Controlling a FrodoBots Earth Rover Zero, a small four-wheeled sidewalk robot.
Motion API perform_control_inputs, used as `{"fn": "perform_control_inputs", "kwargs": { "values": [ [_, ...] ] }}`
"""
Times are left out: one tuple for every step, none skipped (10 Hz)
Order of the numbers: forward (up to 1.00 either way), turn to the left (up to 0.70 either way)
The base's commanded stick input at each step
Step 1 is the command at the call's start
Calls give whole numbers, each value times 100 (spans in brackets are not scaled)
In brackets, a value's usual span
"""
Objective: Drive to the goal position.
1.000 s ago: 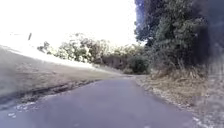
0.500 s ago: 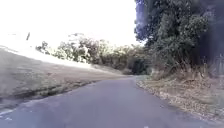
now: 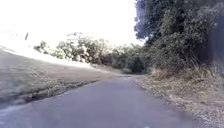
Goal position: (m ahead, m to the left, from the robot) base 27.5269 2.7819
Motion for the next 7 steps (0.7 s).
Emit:
{"fn": "perform_control_inputs", "kwargs": {
  "values": [
    [100, 0],
    [100, 0],
    [100, 0],
    [100, 0],
    [100, 0],
    [100, 0],
    [100, 0]
  ]
}}
